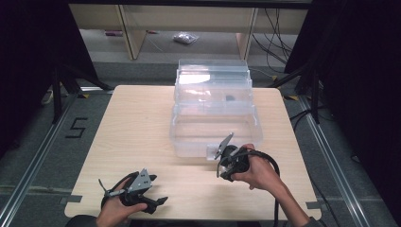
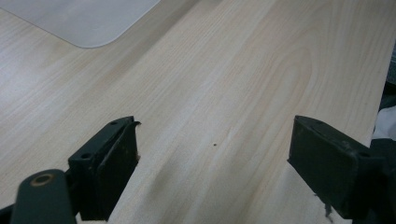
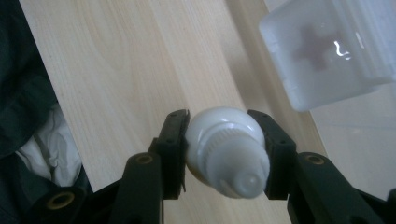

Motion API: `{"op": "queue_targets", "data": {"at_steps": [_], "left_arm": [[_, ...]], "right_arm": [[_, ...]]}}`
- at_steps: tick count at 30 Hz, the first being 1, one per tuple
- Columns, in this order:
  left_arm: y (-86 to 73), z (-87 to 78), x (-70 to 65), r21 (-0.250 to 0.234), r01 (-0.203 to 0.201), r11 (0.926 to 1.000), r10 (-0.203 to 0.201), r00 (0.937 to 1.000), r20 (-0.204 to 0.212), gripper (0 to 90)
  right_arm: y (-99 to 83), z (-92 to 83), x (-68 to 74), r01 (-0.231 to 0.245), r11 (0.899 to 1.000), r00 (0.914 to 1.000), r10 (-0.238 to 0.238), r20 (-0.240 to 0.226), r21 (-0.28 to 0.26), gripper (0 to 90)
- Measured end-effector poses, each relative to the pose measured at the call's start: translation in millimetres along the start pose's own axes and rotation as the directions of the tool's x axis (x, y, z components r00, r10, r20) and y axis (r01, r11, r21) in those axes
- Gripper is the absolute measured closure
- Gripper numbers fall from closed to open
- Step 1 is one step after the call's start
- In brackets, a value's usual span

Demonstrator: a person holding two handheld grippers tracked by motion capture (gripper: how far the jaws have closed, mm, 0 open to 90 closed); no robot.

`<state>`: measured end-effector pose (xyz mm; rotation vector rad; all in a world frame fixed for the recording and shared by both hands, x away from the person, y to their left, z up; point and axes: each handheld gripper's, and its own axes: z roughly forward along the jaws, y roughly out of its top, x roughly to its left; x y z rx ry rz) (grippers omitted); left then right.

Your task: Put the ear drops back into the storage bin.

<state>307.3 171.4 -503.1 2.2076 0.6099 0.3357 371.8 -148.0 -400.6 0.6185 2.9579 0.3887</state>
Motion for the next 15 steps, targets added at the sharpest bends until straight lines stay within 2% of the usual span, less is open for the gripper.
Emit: {"op": "queue_targets", "data": {"at_steps": [2,3,5,8,9,10,14,15], "left_arm": [[0.0,0.1,-0.1,0.0,0.001,1.0,-0.001,1.0,0.0,15.1],[0.0,0.1,-0.1,0.0,0.001,1.0,-0.001,1.0,0.0,15.1],[0.0,0.2,0.0,0.001,0.001,1.0,-0.001,1.0,0.002,15.1],[-0.1,0.4,0.1,0.0,0.001,1.0,-0.001,1.0,0.003,15.1],[-0.1,1.0,-1.1,-0.012,0.016,0.9998,-0.016,0.9999,0.002,15.1],[0.0,0.1,0.1,0.001,0.0,1.0,0.0,1.0,0.001,15.1],[0.1,-0.4,1.2,0.011,-0.012,0.9999,0.012,0.9999,0.0,15.1],[0.0,0.2,0.1,0.0,0.002,1.0,-0.002,1.0,0.003,15.1]], "right_arm": [[-1.2,-4.8,-3.1,-0.007,1.0,1.0,0.007,-0.003,-0.021,60.1],[-1.1,-7.9,-4.9,-0.01,1.0,0.9999,0.01,-0.005,-0.007,60.0],[-1.9,-11.1,-7.5,-0.002,1.0,1.0,0.002,-0.002,-0.025,60.0],[-2.1,-19.8,-12.5,-0.016,1.0,0.9999,0.016,-0.001,-0.016,60.1],[-2.2,-22.9,-14.8,-0.01,1.0,0.9999,0.01,0.004,-0.022,60.1],[-2.1,-27.0,-18.0,-0.01,1.0,0.9999,0.01,-0.007,-0.01,60.1],[-3.3,-38.7,-25.7,-0.022,0.999,0.9994,0.023,0.025,-0.036,60.0],[-3.2,-41.7,-28.0,-0.024,0.999,0.9993,0.025,0.028,-0.035,60.1]]}}
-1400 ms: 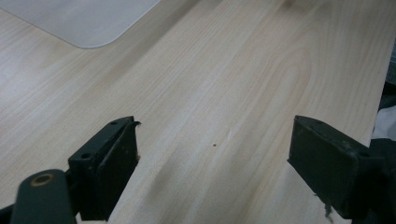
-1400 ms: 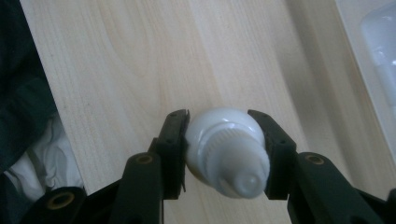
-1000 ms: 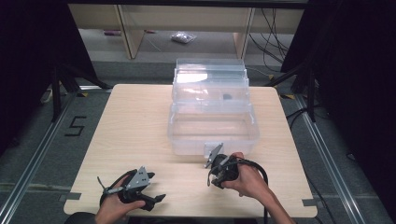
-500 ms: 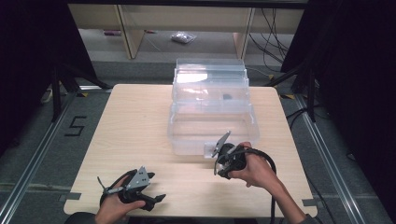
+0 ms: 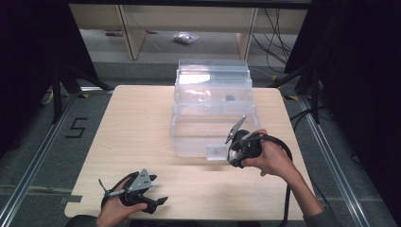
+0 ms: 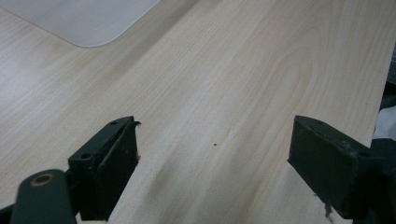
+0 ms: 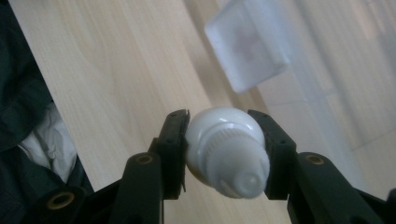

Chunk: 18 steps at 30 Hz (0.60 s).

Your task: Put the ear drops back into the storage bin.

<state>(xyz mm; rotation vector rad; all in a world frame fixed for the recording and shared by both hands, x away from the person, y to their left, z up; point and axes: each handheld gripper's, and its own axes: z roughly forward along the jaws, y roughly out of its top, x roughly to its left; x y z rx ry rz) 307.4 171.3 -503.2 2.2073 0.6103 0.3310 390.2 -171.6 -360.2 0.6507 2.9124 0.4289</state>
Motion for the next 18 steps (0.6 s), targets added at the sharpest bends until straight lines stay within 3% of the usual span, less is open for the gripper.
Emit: {"op": "queue_targets", "data": {"at_steps": [4,16,18], "left_arm": [[0.1,-0.6,1.3,0.011,-0.015,0.9998,0.015,0.9999,-0.003,15.1],[-0.3,0.1,-0.1,0.001,0.014,0.9999,-0.014,0.9999,-0.001,15.1],[-0.2,0.0,-0.2,0.001,0.014,0.9999,-0.014,0.9999,-0.001,15.1]], "right_arm": [[0.7,-10.7,-9.9,-0.035,0.999,0.9991,0.035,0.022,0.007,60.1],[4.6,-22.5,-46.8,-0.091,0.996,0.9946,0.09,0.052,0.015,60.1],[5.7,-23.1,-50.7,-0.121,0.993,0.9913,0.119,0.056,0.019,60.1]]}}
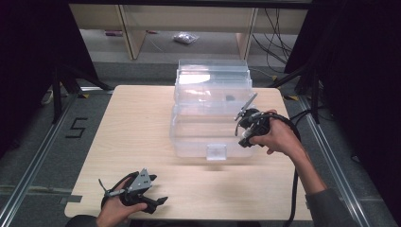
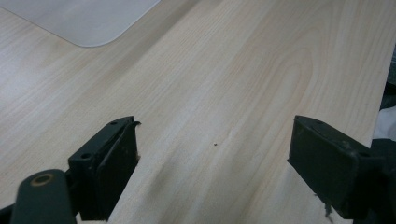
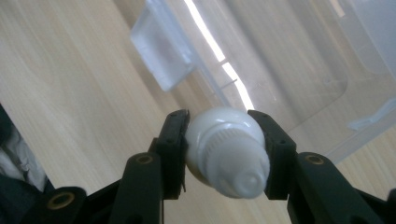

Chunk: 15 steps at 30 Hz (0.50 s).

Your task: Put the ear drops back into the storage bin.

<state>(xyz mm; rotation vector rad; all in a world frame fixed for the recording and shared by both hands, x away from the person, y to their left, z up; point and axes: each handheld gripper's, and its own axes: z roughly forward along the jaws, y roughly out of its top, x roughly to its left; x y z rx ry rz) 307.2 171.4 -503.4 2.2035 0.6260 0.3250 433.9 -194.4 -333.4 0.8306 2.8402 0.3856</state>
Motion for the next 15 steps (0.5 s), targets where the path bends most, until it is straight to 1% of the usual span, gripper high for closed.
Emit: {"op": "queue_targets", "data": {"at_steps": [1,2,3,4,5,6,7,8,9,10,11,13,14,15], "left_arm": [[0.1,-0.2,0.3,0.002,-0.003,1.0,0.003,1.0,-0.002,15.1],[0.1,-0.2,0.4,0.0,-0.007,1.0,0.007,1.0,0.001,15.1],[0.1,-0.1,0.4,0.0,-0.006,1.0,0.006,1.0,0.001,15.1],[0.0,-0.1,0.1,0.0,-0.002,1.0,0.002,1.0,0.001,15.1],[0.2,-0.6,1.0,0.009,-0.015,0.9998,0.015,0.9999,-0.001,15.1],[0.1,-0.7,1.0,0.01,-0.013,0.9999,0.013,0.9999,-0.003,15.1],[0.1,-0.2,0.4,0.001,-0.006,1.0,0.006,1.0,0.001,15.1],[0.3,-0.9,1.6,0.01,-0.024,0.9997,0.024,0.9997,0.001,15.1],[0.4,-1.0,1.7,0.011,-0.025,0.9996,0.025,0.9997,0.0,15.1],[0.3,-1.0,1.8,0.011,-0.026,0.9996,0.026,0.9997,0.0,15.1],[0.2,-0.5,1.2,0.003,-0.017,0.9998,0.017,0.9999,0.002,15.1],[0.4,-1.0,1.8,0.011,-0.026,0.9996,0.026,0.9997,0.0,15.1],[0.4,-1.0,1.7,0.011,-0.026,0.9996,0.026,0.9997,0.0,15.1],[0.2,-0.9,1.0,0.01,-0.013,0.9999,0.013,0.9999,-0.003,15.1]], "right_arm": [[1.1,0.4,-3.7,-0.011,1.0,0.9999,0.011,0.005,0.006,60.1],[2.0,1.1,-7.7,-0.003,1.0,0.9999,0.003,0.01,0.0,60.1],[2.9,2.0,-10.9,-0.009,1.0,0.9999,0.009,0.012,0.003,60.1],[3.5,2.9,-13.1,-0.021,1.0,0.9997,0.021,0.013,0.007,60.0],[4.5,4.5,-17.6,-0.032,0.999,0.9992,0.032,0.023,0.011,60.0],[5.1,6.2,-21.0,-0.046,0.999,0.9986,0.045,0.026,0.014,60.0],[5.9,8.1,-24.5,-0.054,0.998,0.9982,0.053,0.027,0.018,60.0],[6.3,10.4,-28.1,-0.06,0.998,0.9978,0.06,0.027,0.016,60.0],[6.8,13.1,-31.3,-0.079,0.997,0.9965,0.079,0.029,0.022,60.0],[7.2,15.9,-35.0,-0.072,0.997,0.997,0.071,0.031,0.025,60.0],[7.8,17.3,-37.4,-0.073,0.997,0.9969,0.072,0.032,0.03,60.0],[8.5,21.7,-42.1,-0.096,0.995,0.995,0.095,0.032,0.035,60.0],[8.8,23.8,-44.7,-0.098,0.994,0.9948,0.097,0.032,0.037,60.0],[9.4,26.6,-48.2,-0.095,0.995,0.9951,0.094,0.03,0.043,60.0]]}}
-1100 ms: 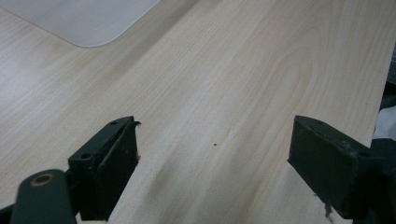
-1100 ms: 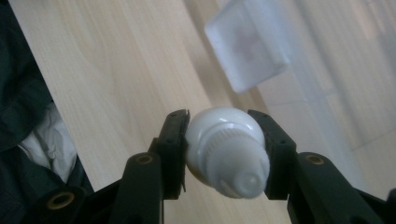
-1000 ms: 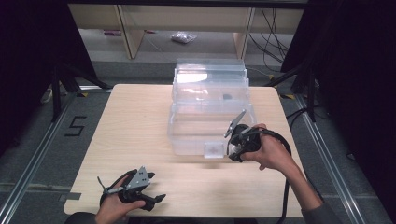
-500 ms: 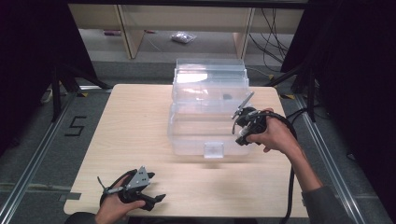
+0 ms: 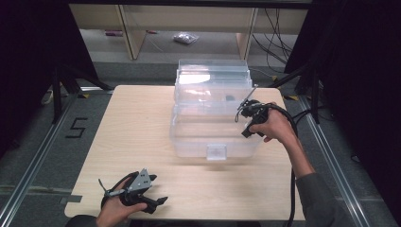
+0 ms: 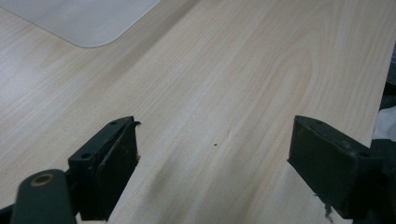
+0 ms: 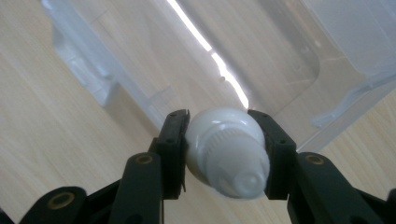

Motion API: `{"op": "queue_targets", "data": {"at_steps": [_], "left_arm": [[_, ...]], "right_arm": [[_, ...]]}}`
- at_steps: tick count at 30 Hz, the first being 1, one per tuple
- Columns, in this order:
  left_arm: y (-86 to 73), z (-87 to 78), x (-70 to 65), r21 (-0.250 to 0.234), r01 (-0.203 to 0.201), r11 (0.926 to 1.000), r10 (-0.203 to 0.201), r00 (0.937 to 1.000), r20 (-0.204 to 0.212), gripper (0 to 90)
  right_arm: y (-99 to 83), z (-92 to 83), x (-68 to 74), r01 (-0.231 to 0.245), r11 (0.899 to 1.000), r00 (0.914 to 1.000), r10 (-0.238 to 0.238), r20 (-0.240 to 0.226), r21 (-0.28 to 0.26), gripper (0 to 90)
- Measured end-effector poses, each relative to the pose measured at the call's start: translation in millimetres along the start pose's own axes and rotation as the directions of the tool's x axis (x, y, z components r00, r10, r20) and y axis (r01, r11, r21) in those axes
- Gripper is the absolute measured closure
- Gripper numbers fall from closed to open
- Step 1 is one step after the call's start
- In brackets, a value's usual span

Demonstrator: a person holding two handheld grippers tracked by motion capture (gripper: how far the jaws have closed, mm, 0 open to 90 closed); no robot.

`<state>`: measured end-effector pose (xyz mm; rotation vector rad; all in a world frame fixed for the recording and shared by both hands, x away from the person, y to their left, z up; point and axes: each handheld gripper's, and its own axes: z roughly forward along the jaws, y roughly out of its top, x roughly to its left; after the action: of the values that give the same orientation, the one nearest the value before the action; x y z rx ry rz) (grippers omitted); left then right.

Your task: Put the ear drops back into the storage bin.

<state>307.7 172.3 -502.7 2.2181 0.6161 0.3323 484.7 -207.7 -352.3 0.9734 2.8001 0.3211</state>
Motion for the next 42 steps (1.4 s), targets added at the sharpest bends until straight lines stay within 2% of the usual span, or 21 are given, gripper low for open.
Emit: {"op": "queue_targets", "data": {"at_steps": [1,4,5,15,17,20,21,22,23,24,26,29,30,31,32,33,34,35,37,39,42], "left_arm": [[0.1,-0.1,0.1,0.0,-0.003,1.0,0.003,1.0,0.0,15.1],[-0.1,0.5,-0.6,-0.007,0.01,0.9999,-0.01,0.9999,0.004,15.1],[0.1,-0.5,0.0,0.004,-0.002,1.0,0.002,1.0,0.002,15.1],[-0.1,0.3,-0.7,-0.009,0.01,0.9999,-0.01,0.9999,0.006,15.1],[-0.2,0.3,-0.6,-0.009,0.008,0.9999,-0.008,0.9999,0.007,15.1],[-0.1,0.3,-0.8,-0.009,0.008,0.9999,-0.008,0.9999,0.006,15.1],[-0.1,0.4,-0.9,-0.008,0.009,0.9999,-0.009,0.9999,0.006,15.1],[-0.1,0.4,-0.8,-0.008,0.008,0.9999,-0.008,0.9999,0.006,15.1],[-0.1,0.4,-0.9,-0.008,0.008,0.9999,-0.008,1.0,0.006,15.1],[0.2,0.1,0.0,-0.008,-0.008,0.9999,0.008,1.0,0.006,15.1],[0.0,0.1,-0.8,-0.005,0.01,0.9999,-0.01,0.9999,0.007,15.1],[-0.1,0.2,-0.7,-0.006,0.009,0.9999,-0.009,0.9999,0.008,15.1],[0.0,0.2,-0.7,-0.005,0.008,1.0,-0.008,0.9999,0.008,15.1],[0.2,0.1,-0.1,-0.007,-0.006,1.0,0.006,0.9999,0.009,15.1],[0.3,-0.5,0.4,0.002,-0.015,0.9999,0.015,0.9999,0.008,15.1],[0.2,0.1,-0.3,-0.007,-0.003,1.0,0.003,1.0,0.009,15.1],[0.2,0.1,-0.2,-0.007,-0.004,1.0,0.004,0.9999,0.009,15.1],[-0.1,0.2,-0.8,-0.006,0.01,0.9999,-0.01,0.9999,0.008,15.1],[0.0,0.2,-0.8,-0.005,0.007,1.0,-0.007,1.0,0.005,15.1],[0.1,0.4,-0.5,-0.007,-0.001,1.0,0.001,1.0,0.009,15.1],[-0.1,0.3,-0.8,-0.006,0.011,0.9999,-0.011,0.9999,0.008,15.1]], "right_arm": [[0.6,1.1,-0.3,-0.02,1.0,0.9998,0.02,-0.002,0.008,60.0],[2.9,9.7,-6.3,-0.035,0.999,0.9993,0.035,-0.008,0.011,60.0],[3.8,12.3,-8.0,-0.034,0.999,0.9994,0.034,-0.006,0.014,60.1],[11.1,38.0,-16.0,-0.077,0.996,0.9968,0.078,-0.02,0.051,60.1],[11.2,43.2,-18.4,-0.063,0.996,0.9978,0.064,-0.02,0.057,60.0],[10.4,49.4,-19.3,-0.092,0.994,0.9952,0.094,-0.029,0.062,60.1],[10.2,51.7,-21.3,-0.078,0.995,0.9964,0.08,-0.029,0.067,60.0],[10.3,53.4,-19.5,-0.11,0.991,0.9933,0.112,-0.029,0.077,60.0],[10.1,55.6,-19.8,-0.115,0.99,0.9925,0.118,-0.032,0.083,60.0],[9.2,58.1,-21.2,-0.103,0.992,0.9937,0.106,-0.035,0.079,60.0],[9.2,62.0,-22.8,-0.094,0.992,0.9946,0.097,-0.037,0.085,60.0],[9.6,66.3,-22.8,-0.109,0.99,0.993,0.113,-0.035,0.092,60.0],[10.4,66.9,-21.6,-0.134,0.986,0.9896,0.138,-0.04,0.104,60.0],[9.6,69.8,-24.0,-0.101,0.991,0.9937,0.105,-0.041,0.091,60.0],[9.7,71.6,-23.1,-0.114,0.988,0.9922,0.119,-0.038,0.102,60.0],[10.0,73.4,-22.2,-0.135,0.985,0.9893,0.141,-0.039,0.111,60.0],[9.3,76.0,-23.6,-0.114,0.988,0.992,0.119,-0.043,0.105,60.0],[9.8,77.4,-23.0,-0.127,0.986,0.9906,0.132,-0.036,0.112,60.0],[9.2,80.6,-24.3,-0.103,0.989,0.9933,0.108,-0.042,0.105,60.0],[10.8,81.6,-22.0,-0.145,0.981,0.9875,0.152,-0.043,0.126,60.0],[11.2,85.8,-23.3,-0.137,0.982,0.9891,0.143,-0.035,0.131,60.0]]}}
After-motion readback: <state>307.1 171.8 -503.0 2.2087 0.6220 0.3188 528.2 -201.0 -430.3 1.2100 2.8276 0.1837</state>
